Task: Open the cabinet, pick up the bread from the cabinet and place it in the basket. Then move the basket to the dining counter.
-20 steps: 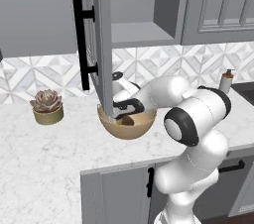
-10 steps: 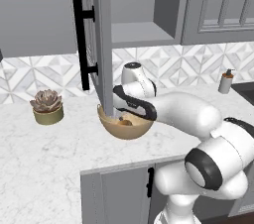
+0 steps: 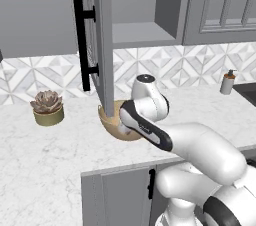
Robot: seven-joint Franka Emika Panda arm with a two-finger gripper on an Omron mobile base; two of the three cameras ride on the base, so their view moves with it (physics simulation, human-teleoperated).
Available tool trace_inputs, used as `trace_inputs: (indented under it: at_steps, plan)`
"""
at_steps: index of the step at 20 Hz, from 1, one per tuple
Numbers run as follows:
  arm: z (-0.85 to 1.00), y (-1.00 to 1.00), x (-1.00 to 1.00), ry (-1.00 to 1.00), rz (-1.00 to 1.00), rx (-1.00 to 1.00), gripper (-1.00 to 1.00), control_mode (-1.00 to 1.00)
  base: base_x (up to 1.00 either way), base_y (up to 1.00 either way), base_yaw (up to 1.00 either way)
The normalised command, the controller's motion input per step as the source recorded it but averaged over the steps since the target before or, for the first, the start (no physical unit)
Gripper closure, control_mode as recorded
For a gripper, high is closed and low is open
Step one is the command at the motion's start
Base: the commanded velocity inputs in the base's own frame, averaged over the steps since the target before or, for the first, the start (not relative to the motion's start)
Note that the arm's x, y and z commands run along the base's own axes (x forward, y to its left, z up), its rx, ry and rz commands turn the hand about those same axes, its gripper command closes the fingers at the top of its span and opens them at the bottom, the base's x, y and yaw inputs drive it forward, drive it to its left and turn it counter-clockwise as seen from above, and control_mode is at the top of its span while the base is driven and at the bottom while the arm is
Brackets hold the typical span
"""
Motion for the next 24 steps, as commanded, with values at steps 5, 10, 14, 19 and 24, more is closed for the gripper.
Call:
trace_inputs:
  at_steps: [5,10,14,19,24]
  plan:
    - [-0.07,0.0,0.47,-0.03,0.2,-0.11,-1.0,-1.0,0.0,0.0,0.0]
    - [-0.17,0.0,0.45,-0.02,0.19,-0.13,-1.0,-1.0,0.0,0.0,0.0]
    - [-0.38,0.0,0.43,0.0,0.19,-0.08,-1.0,-1.0,0.0,0.0,0.0]
    - [-0.31,0.0,0.19,0.0,0.17,-0.06,-1.0,-1.0,0.0,0.0,0.0]
    - [-0.45,0.0,0.0,0.0,0.14,-0.02,1.0,-1.0,0.0,0.0,0.0]
